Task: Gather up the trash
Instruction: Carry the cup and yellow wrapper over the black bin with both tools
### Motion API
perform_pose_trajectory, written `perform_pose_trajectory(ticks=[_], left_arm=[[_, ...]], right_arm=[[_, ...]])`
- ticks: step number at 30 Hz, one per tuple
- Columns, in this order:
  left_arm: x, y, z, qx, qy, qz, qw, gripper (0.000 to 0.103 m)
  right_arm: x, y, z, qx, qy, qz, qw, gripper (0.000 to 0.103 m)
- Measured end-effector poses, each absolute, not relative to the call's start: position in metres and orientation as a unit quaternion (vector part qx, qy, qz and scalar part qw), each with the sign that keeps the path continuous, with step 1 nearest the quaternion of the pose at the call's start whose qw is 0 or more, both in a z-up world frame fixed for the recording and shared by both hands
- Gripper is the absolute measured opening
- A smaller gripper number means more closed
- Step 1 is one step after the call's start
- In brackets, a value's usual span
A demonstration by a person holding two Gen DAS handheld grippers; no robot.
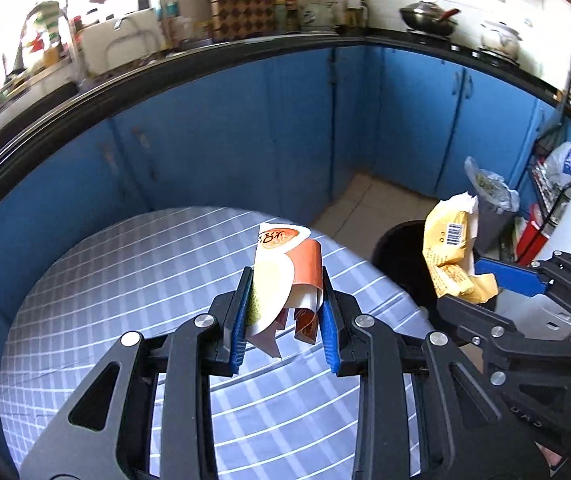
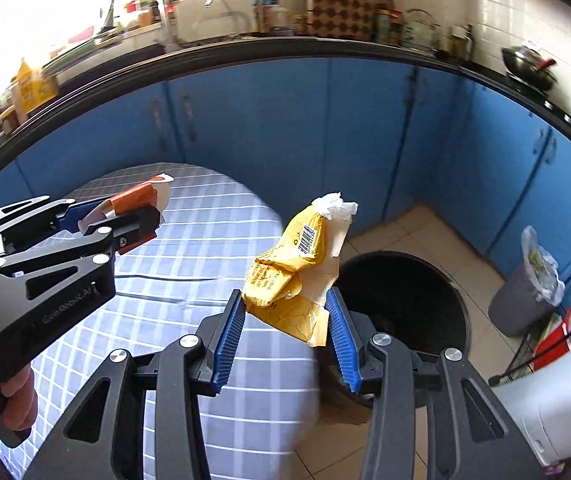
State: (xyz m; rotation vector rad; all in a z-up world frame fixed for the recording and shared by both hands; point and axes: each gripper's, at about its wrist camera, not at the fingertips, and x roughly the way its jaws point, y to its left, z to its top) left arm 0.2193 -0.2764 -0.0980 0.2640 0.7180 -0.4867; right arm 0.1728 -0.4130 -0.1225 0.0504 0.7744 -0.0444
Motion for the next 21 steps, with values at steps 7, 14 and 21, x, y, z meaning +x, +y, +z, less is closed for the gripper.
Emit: perform_pose_trajectory(ticks=[7,14,21], left_arm=[[0.219,-0.331,-0.099,0.141,0.34,-0.269,0.89,0.031],[0.222,-0.373,-0.109,0.154,0.343,-0.288,0.881,0.031],[0.236,-0.393,-0.122,0.161,0.349,-0.29,0.877,0.031]], right_arm=[[0.172,-0.458,-0.131,0.046,0.379,-0.048,0.923,0.041],[0.174,-0.487,-0.145,0.06,0.385,-0.061,0.919,0.041],[0.188,-0.506,-0.158,0.07,0.389,-0.069,0.916,0.041]])
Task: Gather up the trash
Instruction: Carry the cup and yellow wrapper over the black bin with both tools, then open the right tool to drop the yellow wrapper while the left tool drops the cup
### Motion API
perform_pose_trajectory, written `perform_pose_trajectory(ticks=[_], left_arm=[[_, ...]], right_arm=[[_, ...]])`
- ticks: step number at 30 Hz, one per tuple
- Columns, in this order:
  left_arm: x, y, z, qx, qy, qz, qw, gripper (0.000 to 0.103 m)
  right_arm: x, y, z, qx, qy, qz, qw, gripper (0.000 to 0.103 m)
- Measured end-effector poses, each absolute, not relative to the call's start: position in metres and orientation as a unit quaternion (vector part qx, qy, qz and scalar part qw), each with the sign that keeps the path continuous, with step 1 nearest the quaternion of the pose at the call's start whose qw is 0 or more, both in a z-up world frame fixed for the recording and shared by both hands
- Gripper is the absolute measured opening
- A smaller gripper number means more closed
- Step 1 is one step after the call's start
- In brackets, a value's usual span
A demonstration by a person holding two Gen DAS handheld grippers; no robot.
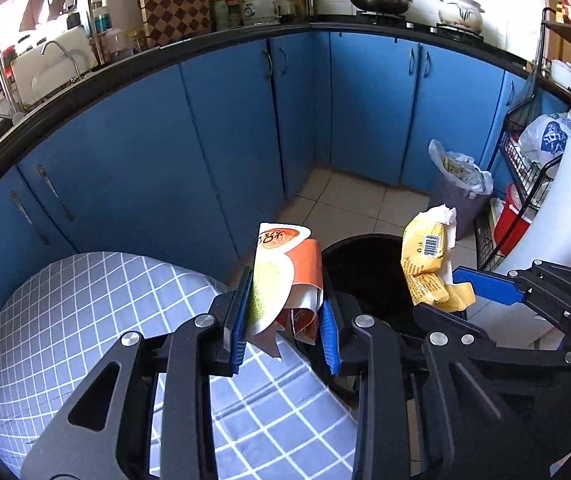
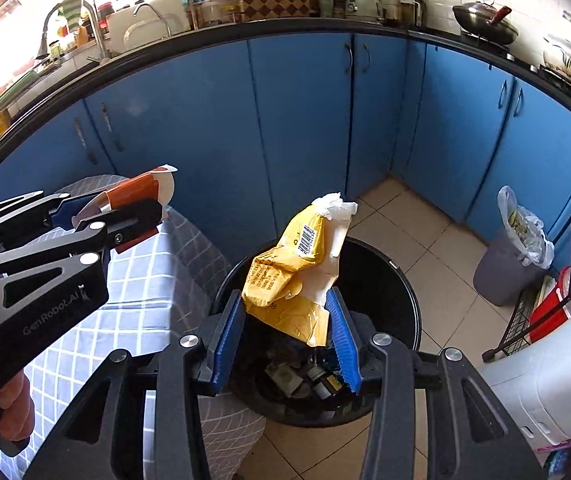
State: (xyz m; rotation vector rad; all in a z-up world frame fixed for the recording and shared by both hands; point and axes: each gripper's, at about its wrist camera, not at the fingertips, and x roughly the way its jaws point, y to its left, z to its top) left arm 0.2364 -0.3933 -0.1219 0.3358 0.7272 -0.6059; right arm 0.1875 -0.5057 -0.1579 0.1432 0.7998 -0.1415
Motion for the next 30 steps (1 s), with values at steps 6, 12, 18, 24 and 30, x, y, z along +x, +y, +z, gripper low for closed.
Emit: perform_pose_trajectory(ticks=[6,12,18,24,30], left_arm=[[0.246,-0.398,-0.13,0.165,0.353,-0.29,0.874,0.031],[0.252,-0.398,-0.134,0.166,0.354,-0.29,0.874,0.031],[0.256,-0.397,-0.134,0.161,0.355,-0.288,0.875,0.031],[0.257,-0.396,-0.133,0.158,0.355,-0.29,0.874,0.031],[0.258,-0.398,-0.133,0.156,0.357,-0.294,0.873,0.031]], right_arm=[[0.198,-0.512,-0.165,0.07,0.391,-0.071,0.915,0.042],[0.205,-0.513,-0.171,0.061,0.392,-0.08,0.914,0.043],[0.208,-0.515,-0.174,0.06,0.392,-0.085,0.914,0.043],[0.207,-0.514,-0.173,0.054,0.386,-0.097,0.916,0.082],[0.209,-0.51,-0.174,0.032,0.39,-0.112,0.913,0.083]])
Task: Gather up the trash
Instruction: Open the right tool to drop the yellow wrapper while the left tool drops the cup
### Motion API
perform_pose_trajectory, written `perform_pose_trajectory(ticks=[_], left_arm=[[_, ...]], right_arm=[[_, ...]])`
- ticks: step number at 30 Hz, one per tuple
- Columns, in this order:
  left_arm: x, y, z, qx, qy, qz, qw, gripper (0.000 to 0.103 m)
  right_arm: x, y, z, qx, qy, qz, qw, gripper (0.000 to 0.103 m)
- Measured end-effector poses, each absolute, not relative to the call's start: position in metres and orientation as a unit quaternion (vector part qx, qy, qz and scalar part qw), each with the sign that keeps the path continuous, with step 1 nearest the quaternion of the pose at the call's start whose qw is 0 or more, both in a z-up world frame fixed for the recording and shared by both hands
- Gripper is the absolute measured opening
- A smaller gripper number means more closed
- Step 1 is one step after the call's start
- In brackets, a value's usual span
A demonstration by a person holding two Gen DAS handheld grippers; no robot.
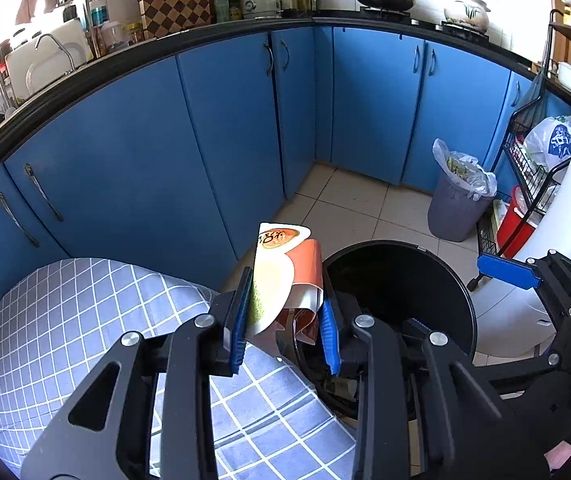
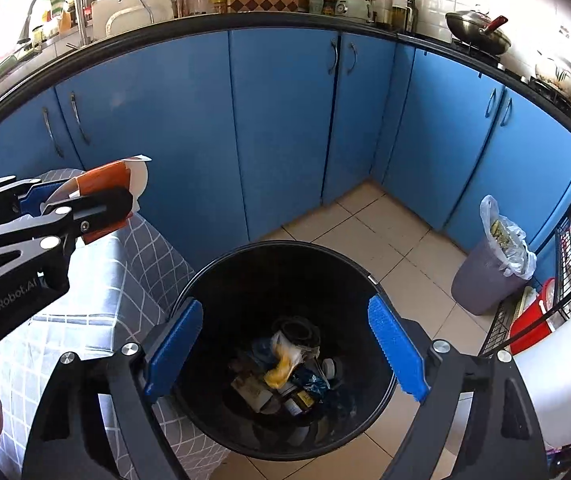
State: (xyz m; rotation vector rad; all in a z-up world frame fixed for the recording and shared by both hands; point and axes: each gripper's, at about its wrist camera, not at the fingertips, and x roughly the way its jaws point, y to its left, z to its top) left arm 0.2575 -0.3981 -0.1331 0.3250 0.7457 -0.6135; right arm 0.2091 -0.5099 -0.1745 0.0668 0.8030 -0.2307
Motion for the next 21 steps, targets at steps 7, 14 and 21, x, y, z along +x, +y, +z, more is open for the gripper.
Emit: perform_pose_trajectory(ticks=[7,14,21], left_arm=[[0.257,-0.402,-0.133,0.155,0.359,-0.297,0.871,0.031],[0.256,-0.411,-0.135,0.16,0.359,-0.303,0.868,0.031],[0.253,-0.424,-0.137,0.166,0.358,-0.311,0.865,0.031]], right_arm=[[0.205,-0.516,-0.175,0.027,0.388,-0.123,0.913,0.087],[0.2,-0.52,-0.178,0.028,0.391,-0.125,0.911,0.087],[0.193,-0.532,-0.18,0.039,0.388,-0.13,0.911,0.087]])
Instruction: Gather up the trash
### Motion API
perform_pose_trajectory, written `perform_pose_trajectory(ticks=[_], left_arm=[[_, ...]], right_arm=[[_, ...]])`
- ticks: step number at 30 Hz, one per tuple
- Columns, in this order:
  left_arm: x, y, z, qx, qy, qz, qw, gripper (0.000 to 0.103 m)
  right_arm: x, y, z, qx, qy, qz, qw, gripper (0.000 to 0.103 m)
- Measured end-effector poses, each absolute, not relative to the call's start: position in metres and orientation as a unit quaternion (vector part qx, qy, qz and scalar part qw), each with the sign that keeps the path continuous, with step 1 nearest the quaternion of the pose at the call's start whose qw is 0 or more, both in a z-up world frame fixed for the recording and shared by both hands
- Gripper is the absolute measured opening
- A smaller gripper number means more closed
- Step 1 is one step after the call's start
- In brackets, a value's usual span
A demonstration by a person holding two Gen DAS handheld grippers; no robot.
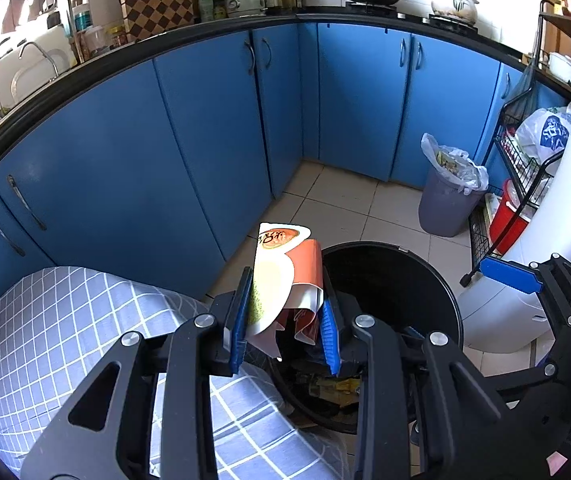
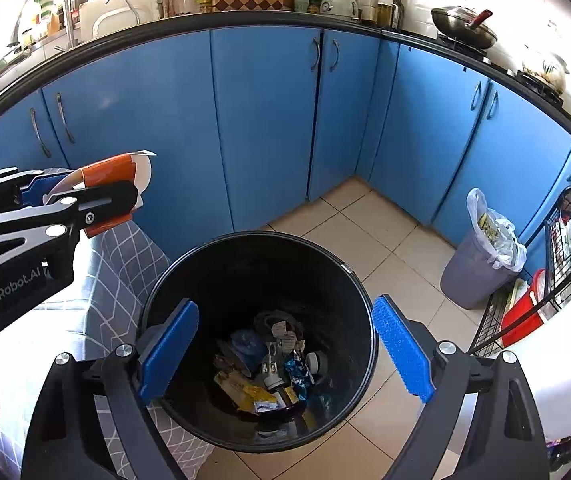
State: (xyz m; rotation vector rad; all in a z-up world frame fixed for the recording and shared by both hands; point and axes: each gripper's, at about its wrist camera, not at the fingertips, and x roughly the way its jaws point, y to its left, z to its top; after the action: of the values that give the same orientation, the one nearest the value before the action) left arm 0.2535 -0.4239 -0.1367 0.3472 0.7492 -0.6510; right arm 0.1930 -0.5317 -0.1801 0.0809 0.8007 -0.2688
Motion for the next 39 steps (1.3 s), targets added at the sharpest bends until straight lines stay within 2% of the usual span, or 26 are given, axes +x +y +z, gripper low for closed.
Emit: perform_pose_trajectory(ticks=[11,12,13,15,18,22,39], left_arm=[[0.25,-0.443,-0.144,0.183,0.354,-0.31,0.863,0.033],[0.251,-0.446,-0.145,0.183,0.359,-0.311,0.861,0.038],[0.253,-0.447,-0.145,0.182,0.36,-0.31,0.861,0.056],[0.253,-0.449,-0.142,0.177,0.349,-0.303,0.869,0.083],[0.252,-0.452,-0.139,0.18,0.335,-0.305,0.873,0.084],[0.256,-0.453,-0.139,0.178,0.337,-0.298,0.875,0.098],[0.263,-0.444,-0.14,0.173,0.355,-0.284,0.874,0.1]], right_arm=[[0.183,-0.554,-0.185,0.056,0.386,-0.148,0.909,0.087],[0.182,-0.556,-0.185,0.056,0.386,-0.15,0.909,0.087],[0.181,-0.558,-0.185,0.059,0.385,-0.152,0.908,0.087],[0.179,-0.563,-0.185,0.062,0.384,-0.155,0.908,0.087],[0.177,-0.568,-0.185,0.063,0.384,-0.159,0.907,0.087],[0.177,-0.571,-0.186,0.064,0.384,-0.16,0.907,0.087],[0.178,-0.567,-0.184,0.062,0.383,-0.157,0.908,0.087]])
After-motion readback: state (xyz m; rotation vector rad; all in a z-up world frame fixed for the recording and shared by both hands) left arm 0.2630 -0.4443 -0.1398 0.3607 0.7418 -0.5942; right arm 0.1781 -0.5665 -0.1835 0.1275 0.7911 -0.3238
